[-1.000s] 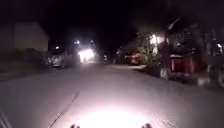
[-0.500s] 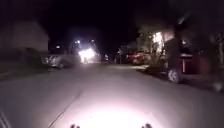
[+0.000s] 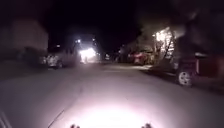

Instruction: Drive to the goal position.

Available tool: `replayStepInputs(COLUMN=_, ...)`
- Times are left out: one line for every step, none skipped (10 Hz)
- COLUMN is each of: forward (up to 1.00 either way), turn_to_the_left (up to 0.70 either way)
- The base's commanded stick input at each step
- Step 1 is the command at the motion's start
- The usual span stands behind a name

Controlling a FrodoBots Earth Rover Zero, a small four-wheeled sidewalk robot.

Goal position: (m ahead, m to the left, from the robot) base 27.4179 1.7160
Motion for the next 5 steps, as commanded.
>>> replayStepInputs(forward=0.85, turn_to_the_left=0.0)
replayStepInputs(forward=0.85, turn_to_the_left=0.0)
replayStepInputs(forward=0.85, turn_to_the_left=0.0)
replayStepInputs(forward=0.85, turn_to_the_left=0.0)
replayStepInputs(forward=0.85, turn_to_the_left=-0.15)
